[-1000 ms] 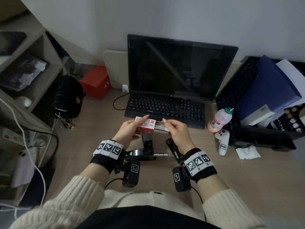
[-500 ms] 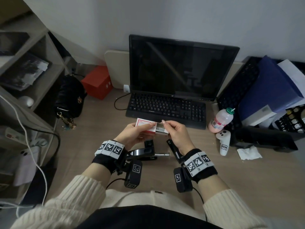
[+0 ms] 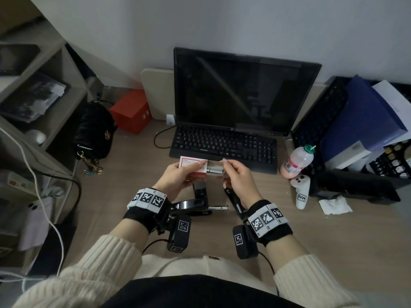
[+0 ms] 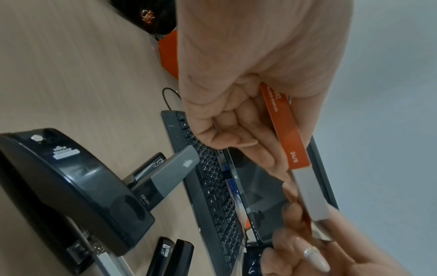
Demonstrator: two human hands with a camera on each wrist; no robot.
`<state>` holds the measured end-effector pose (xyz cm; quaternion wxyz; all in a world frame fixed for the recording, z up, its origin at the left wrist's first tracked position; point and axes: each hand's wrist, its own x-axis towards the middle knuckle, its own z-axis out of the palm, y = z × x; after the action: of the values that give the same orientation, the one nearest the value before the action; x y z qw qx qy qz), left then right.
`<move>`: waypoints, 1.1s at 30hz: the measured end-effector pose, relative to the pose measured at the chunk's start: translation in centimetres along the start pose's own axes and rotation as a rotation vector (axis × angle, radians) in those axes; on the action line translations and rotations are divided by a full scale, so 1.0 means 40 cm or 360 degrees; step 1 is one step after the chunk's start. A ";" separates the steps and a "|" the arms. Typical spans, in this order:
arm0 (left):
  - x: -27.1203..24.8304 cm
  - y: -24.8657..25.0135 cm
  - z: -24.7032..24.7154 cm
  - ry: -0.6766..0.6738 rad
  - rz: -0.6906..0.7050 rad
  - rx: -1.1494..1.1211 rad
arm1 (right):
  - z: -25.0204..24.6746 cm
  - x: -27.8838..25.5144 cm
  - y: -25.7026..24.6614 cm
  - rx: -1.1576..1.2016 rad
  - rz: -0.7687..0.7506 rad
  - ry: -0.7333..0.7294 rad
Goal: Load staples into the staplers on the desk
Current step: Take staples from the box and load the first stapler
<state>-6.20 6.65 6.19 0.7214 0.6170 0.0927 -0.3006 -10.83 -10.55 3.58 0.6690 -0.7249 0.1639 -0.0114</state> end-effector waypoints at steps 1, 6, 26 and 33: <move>-0.001 0.001 -0.001 -0.0012 0.0001 -0.0020 | -0.001 0.000 0.000 0.0035 0.0004 0.0005; -0.003 0.003 -0.002 -0.0068 -0.0003 -0.0054 | 0.000 -0.003 -0.005 0.0093 -0.0021 0.0003; -0.004 -0.010 0.030 0.0105 0.0216 -0.0101 | 0.005 -0.002 -0.005 -0.0459 -0.0306 0.0350; -0.012 -0.013 0.036 0.0067 0.0185 -0.0104 | 0.002 0.005 0.004 -0.0564 -0.0220 0.0235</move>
<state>-7.20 5.42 6.31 0.7552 0.6037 0.0817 -0.2419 -10.64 -10.53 3.39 0.5146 -0.8381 0.1618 -0.0815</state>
